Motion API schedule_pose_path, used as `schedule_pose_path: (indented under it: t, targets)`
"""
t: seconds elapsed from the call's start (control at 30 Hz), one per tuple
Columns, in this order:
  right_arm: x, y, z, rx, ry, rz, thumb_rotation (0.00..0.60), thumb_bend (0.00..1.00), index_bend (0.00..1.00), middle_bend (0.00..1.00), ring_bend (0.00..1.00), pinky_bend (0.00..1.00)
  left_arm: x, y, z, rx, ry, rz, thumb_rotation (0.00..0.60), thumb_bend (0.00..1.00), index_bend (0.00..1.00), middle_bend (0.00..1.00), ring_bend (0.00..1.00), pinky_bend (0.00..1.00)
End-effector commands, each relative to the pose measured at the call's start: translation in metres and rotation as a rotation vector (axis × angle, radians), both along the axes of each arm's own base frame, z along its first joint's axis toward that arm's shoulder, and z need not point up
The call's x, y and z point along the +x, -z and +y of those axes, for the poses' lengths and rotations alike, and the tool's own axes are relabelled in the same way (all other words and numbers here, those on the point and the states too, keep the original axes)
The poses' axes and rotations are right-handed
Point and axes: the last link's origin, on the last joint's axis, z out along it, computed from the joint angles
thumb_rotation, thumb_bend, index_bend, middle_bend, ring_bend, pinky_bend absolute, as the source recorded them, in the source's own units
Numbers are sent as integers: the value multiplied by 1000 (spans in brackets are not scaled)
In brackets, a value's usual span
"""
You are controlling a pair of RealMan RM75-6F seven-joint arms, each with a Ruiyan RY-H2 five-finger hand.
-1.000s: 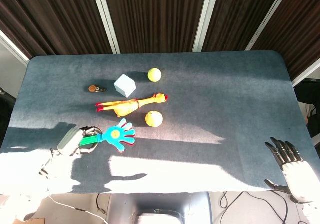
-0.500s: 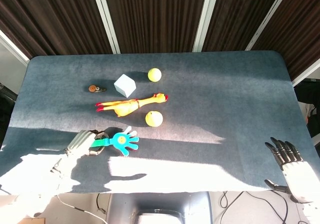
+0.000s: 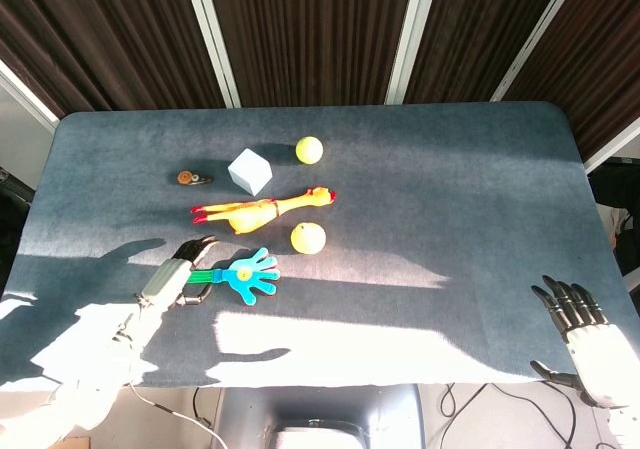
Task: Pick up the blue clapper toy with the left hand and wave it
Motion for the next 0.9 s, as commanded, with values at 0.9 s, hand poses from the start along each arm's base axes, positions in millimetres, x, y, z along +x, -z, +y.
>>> schedule_pose_path:
  t: [0.9]
  targets:
    - [-1, 10, 1, -1, 3, 47, 600, 183, 0, 0, 0, 0, -15, -133, -170, 442, 118, 337, 600, 429, 0, 0, 0, 0]
